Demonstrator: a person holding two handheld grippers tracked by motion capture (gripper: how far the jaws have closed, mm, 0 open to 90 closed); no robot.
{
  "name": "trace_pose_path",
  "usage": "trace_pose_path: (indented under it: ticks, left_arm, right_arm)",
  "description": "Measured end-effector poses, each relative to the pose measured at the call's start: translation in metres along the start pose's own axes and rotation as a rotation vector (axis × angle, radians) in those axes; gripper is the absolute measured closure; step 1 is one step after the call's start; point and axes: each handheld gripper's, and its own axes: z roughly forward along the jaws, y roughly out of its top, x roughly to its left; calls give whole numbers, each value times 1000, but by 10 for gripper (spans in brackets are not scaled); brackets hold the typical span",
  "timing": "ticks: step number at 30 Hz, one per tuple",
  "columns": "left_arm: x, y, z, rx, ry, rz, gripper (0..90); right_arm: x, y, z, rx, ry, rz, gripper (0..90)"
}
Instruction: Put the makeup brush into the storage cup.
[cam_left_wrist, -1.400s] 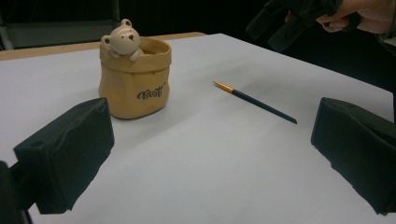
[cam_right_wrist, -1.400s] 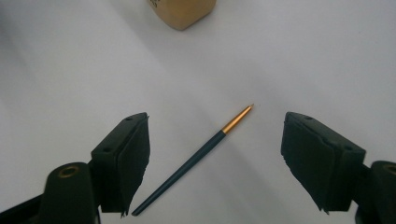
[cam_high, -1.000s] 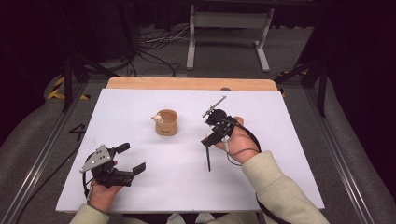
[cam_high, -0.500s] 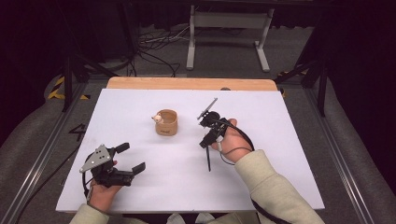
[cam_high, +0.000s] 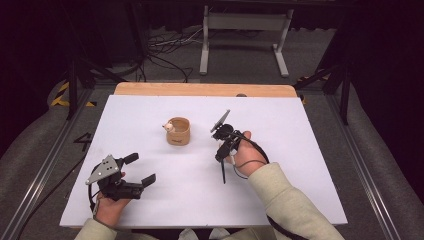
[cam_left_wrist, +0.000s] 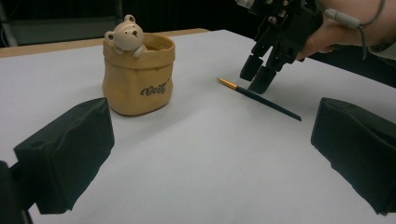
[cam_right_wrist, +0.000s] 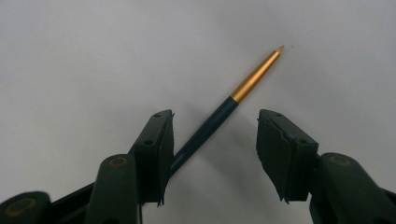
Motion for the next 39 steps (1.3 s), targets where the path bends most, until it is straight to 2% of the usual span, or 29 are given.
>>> trace_pose_path:
  ticks: [6,16,24,34,39]
  left_arm:
    - [0,0,0,2,-2,1,1]
    - [-1,0,1,0,-3,-1,1]
    - [0,0,0,-2,-1,-8,1]
    - [0,0,1,2,-5,-6,3]
    - [0,0,1,-1,-2,-8,7]
  right_arm:
    - [3,-1,4,23,-3,1,488]
    - [10,-1,8,57,7,31,540]
    - [12,-1,11,84,-6,27,633]
    - [12,0,11,123,-46,21,827]
    - [13,1,11,130,-50,17,837]
